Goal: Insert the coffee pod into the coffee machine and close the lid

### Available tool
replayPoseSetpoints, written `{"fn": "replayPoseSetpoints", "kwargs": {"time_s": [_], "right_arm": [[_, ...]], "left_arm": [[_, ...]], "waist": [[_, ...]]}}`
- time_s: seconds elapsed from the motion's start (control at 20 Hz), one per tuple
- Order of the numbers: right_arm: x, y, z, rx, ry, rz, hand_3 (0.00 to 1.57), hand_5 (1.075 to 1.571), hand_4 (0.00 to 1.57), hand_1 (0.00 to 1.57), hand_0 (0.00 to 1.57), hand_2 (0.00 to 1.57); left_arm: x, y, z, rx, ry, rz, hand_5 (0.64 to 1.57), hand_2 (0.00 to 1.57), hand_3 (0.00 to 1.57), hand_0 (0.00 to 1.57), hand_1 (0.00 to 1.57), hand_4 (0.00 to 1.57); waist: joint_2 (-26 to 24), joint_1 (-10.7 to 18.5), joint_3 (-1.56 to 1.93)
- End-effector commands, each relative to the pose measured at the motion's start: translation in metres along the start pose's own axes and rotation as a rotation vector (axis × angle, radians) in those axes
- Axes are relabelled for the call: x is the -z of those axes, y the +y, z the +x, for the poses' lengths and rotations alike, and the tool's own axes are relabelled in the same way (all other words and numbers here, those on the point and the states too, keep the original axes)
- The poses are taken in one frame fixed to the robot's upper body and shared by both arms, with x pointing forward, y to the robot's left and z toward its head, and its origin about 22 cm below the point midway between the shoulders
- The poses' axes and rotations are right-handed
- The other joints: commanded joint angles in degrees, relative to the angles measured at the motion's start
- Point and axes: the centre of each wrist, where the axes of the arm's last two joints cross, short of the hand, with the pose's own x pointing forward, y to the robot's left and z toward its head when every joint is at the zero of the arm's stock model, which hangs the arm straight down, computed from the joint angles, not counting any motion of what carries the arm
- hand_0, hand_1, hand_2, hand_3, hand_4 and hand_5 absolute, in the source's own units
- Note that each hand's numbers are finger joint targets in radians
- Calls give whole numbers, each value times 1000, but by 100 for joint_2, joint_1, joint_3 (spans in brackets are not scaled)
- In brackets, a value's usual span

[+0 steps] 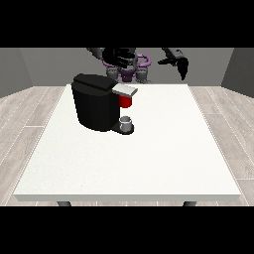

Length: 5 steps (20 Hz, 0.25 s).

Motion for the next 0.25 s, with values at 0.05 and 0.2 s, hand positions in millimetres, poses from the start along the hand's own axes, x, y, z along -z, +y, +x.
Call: {"fn": "replayPoseSetpoints", "kwargs": {"time_s": [0.05,0.2], "right_arm": [[-45,18,-38,162,23,-17,0,1571,286,0,0,0],[-76,34,-57,213,94,-71,0,1571,157,0,0,0]], "left_arm": [[-22,-5,-23,-28,27,22,1571,0,0,0,0,245],[-18,-3,-23,-18,56,52,1571,0,0,0,0,192]], "waist": [[-391,-193,1],[-612,-461,2]]}}
